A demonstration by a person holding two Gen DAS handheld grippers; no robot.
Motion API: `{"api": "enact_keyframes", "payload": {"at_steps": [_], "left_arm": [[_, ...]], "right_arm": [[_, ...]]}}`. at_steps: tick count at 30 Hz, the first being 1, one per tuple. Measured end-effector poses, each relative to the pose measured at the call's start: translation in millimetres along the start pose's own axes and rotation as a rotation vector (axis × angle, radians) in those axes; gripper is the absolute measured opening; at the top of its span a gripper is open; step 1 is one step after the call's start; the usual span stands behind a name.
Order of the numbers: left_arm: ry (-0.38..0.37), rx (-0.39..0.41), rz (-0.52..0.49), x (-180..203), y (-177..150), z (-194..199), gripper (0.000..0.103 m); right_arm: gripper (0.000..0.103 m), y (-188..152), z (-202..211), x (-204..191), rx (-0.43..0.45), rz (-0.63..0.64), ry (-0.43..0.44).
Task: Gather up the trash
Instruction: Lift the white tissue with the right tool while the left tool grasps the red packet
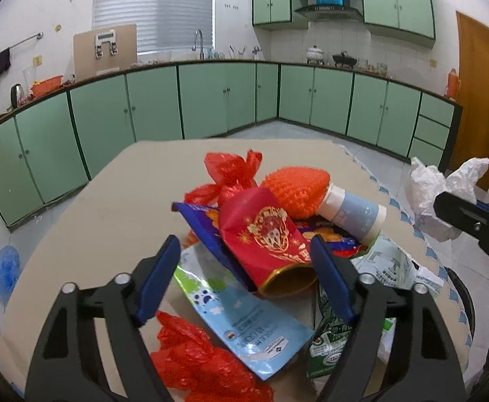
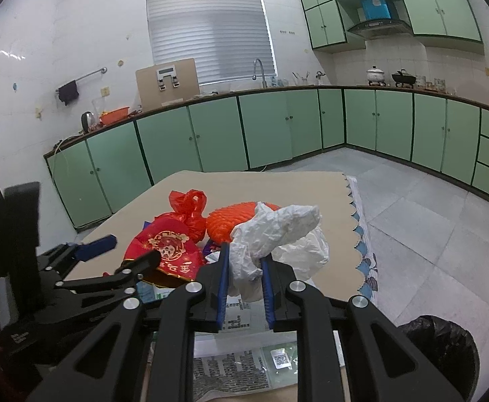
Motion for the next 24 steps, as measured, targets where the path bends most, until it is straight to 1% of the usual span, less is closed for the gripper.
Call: {"api": "enact_keyframes", "payload": {"at_steps": [3, 4, 6, 8, 9, 13, 18, 20, 22, 24], "left_arm": [[-0.024, -0.035, 0.02, 1.7, -4.3, -8.2, 0.062], [-0.03, -0.037, 0.024, 1.7, -5.3, -8.3, 0.056], [-0.024, -0.032, 0.023, 3.0, -6.7, -8.0, 0.054], [-0.026, -0.022, 0.019, 5.0, -6.3, -6.3, 0.047], [-0.029, -0.015, 0.018, 5.7, -5.8, -5.3, 0.046], [-0.046, -0.006, 0.016, 7.8, -2.4, -3.8, 0.037], [-0.077, 0.012, 0.0, 13.2, 1.8, -2.8, 0.036], [-0.074, 0.008, -0.01, 14.4, 1.8, -6.0, 0.038], [-0.076, 0.001, -0.007, 13.2, 1.3, -10.7, 0.042], [-0.079, -0.011, -0.003, 11.4, 1.4, -15.9, 0.042]], "right_arm": [[0.018, -2.8, -1.9, 3.0, -0.003, -0.005, -0.001], [0.018, -3.3, -2.7, 4.5, -0.005, -0.008, -0.001], [0.018, -4.7, -3.6, 6.4, -0.008, -0.015, -0.002], [0.018, -5.7, -4.0, 9.0, -0.008, -0.023, -0.003], [0.018, -5.9, -4.3, 10.6, -0.008, -0.027, -0.004], [0.018, -4.9, -5.3, 12.7, -0.011, -0.037, -0.005], [0.018, -4.5, -6.4, 12.7, -0.012, -0.041, -0.007], [0.018, -4.0, -6.6, 10.9, -0.014, -0.042, -0.008], [0.018, -4.3, -7.1, 10.6, -0.016, -0.042, -0.01], [0.018, -4.7, -8.3, 10.4, -0.02, -0.046, -0.011]]}}
Point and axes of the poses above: each gripper's, at about its wrist camera, not at the fingertips, and z roughly against the way its jaws point, x to its right, y to its top, the point moved 4 cm from there along -z, roughly the way its jaws point, and after that the axes turned 10 degrees about -y, right-handed, at the moved point
